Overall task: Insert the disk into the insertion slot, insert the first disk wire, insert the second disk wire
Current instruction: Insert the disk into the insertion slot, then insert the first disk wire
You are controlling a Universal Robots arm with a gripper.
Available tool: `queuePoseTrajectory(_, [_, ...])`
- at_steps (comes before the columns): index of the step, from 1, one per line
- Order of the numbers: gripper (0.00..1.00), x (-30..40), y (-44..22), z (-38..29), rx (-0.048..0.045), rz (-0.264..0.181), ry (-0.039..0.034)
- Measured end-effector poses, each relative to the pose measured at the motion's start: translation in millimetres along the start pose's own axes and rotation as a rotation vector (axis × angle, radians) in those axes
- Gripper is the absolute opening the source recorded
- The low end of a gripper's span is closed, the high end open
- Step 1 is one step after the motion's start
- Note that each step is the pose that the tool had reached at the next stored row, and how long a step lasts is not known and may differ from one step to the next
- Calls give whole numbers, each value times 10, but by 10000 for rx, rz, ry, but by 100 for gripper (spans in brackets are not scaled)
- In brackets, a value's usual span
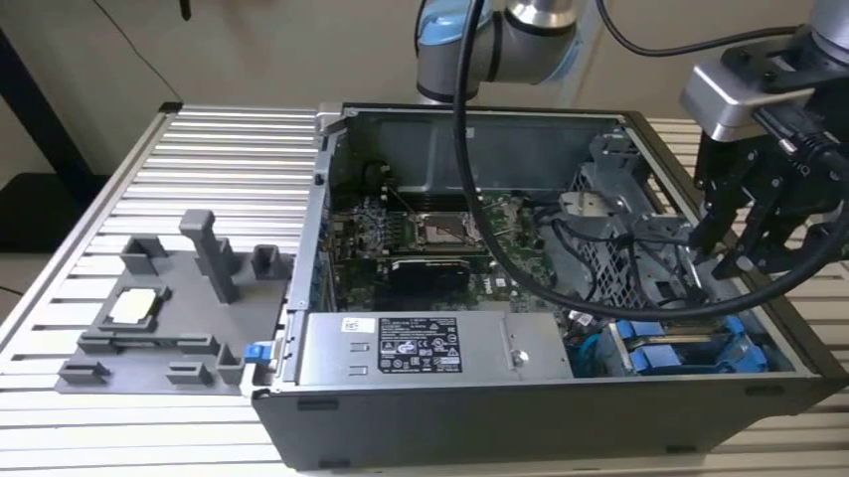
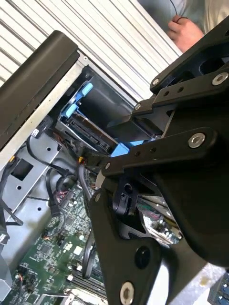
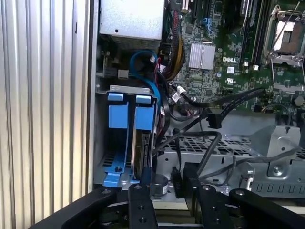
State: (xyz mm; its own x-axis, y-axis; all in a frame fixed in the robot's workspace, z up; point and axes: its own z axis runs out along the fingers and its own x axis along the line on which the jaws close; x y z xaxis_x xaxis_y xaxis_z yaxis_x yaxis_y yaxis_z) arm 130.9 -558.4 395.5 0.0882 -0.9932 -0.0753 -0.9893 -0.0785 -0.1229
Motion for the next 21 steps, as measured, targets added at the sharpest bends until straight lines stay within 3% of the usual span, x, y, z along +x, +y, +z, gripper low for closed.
queuePoseTrajectory(3, [41, -1, 2, 15, 63, -67, -68])
queuePoseTrajectory(13, [41, -1, 3, 22, 73, -78, -81])
queuePoseTrajectory(18, [41, 0, 5, 37, 102, -70, -167])
queuePoseTrajectory(21, [41, 0, 5, 38, 104, -69, -173])
